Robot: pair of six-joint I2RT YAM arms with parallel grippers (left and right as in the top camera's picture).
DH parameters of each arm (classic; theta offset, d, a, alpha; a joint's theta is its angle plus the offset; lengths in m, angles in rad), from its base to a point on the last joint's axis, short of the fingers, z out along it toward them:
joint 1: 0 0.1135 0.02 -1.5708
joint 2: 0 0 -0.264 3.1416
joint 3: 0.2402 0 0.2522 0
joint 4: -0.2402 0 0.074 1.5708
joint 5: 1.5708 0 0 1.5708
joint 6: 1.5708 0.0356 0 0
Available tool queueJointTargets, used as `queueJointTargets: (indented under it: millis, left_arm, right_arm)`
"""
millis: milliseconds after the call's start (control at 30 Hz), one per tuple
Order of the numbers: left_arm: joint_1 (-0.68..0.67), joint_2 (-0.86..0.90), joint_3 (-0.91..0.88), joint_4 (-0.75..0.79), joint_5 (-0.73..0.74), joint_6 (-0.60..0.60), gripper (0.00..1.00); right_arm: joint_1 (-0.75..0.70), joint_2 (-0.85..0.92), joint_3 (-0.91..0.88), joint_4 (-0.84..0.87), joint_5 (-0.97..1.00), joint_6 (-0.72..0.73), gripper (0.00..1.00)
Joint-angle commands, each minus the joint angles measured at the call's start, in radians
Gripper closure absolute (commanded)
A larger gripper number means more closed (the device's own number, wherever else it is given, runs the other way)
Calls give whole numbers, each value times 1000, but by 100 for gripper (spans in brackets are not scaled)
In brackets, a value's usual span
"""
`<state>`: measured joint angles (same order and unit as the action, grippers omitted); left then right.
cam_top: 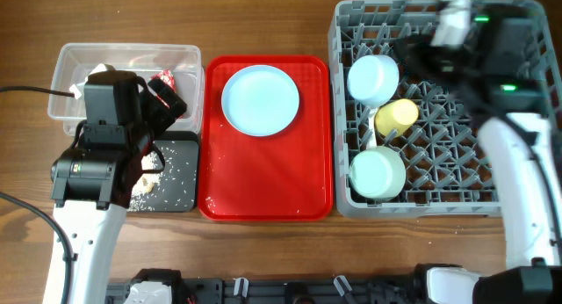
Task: Sort waste into correct bins and load items into the dishwasher rack
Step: 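Carry the light-blue bowl into the dish rack and set it down, then release the bowl and lift the right gripper out of the rack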
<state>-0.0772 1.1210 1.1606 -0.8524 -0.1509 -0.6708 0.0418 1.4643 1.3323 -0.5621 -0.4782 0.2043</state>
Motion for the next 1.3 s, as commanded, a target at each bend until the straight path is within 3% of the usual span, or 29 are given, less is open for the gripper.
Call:
queueJointTargets:
  millis: [0,100,333,567,767,867,1267]
  left_arm:
    - [3,0,15,3,5,12,0]
    - [3,0,15,3,5,12,0]
    - [3,0,15,3,5,12,0]
    - [3,0,15,3,5,12,0]
    - [3,0,15,3,5,12,0]
    - [3,0,15,3,5,12,0]
    - [3,0,15,3,5,12,0]
  right_arm:
    - [141,54,3,-24,325,-17,92]
    - [199,111,1,-61,449,0,91]
    - [177,199,1,-159,646,61,91]
    - [141,196,2,-176,654,58,87]
    - [140,195,4,-40,227,33,96]
    - [140,195,4,-13,179,42,96]
    - [139,306,1,-120,595,34,92]
